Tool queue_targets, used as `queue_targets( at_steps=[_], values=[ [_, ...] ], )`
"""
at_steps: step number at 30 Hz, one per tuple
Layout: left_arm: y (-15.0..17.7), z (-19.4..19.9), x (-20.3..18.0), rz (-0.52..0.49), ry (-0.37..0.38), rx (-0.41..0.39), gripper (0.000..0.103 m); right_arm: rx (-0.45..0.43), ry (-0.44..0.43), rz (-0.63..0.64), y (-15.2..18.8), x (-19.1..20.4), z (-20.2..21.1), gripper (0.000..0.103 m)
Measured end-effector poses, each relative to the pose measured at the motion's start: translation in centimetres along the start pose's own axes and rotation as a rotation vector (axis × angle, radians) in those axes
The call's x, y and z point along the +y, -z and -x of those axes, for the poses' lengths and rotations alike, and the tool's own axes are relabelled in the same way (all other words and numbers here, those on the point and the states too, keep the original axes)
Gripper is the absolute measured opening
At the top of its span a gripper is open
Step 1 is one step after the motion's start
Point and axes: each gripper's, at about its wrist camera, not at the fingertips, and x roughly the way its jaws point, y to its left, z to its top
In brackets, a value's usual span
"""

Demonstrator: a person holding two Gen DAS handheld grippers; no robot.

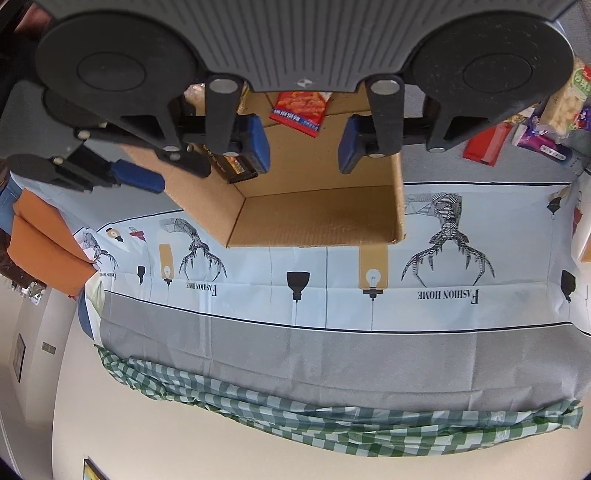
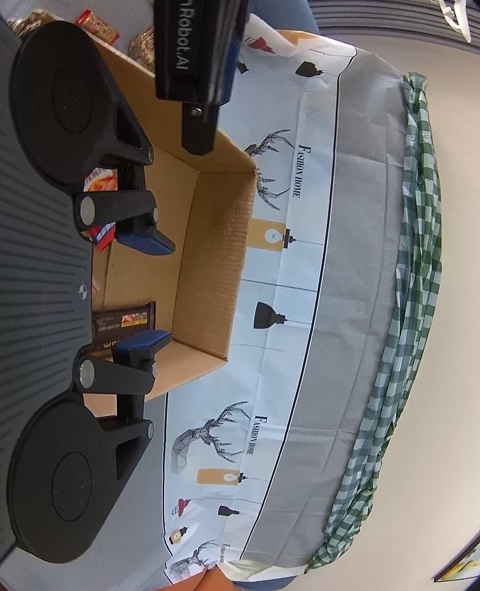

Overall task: Organize snacks
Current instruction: 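Swing both tools back from the box to the snack pile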

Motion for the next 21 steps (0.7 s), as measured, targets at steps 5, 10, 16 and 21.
queue_targets(
  at_steps=[5, 10, 16, 21],
  values=[
    [0.7, 2.1, 2.5, -0.009, -0.023, 0.013, 0.018, -0.06, -0.046, -0.064, -0.8, 1.5, 1.5, 0.045],
    [0.1, 5.3, 5.8, -0.097, 0.036, 0.042, 0.018, -0.1, -0.113, -0.14, -1.3, 3.5, 2.7, 0.033],
    [2.5, 7.4, 10.5, -0.232, 0.004, 0.047, 0.019, -0.115, -0.206, -0.189, -1.4, 7.6, 4.0, 0.033],
    [4.9, 5.8, 16.3, -0.096, -0.16, 0.162, 0.019, -0.087, -0.31, -0.142, -0.7, 12.3, 4.8, 0.033]
  ],
)
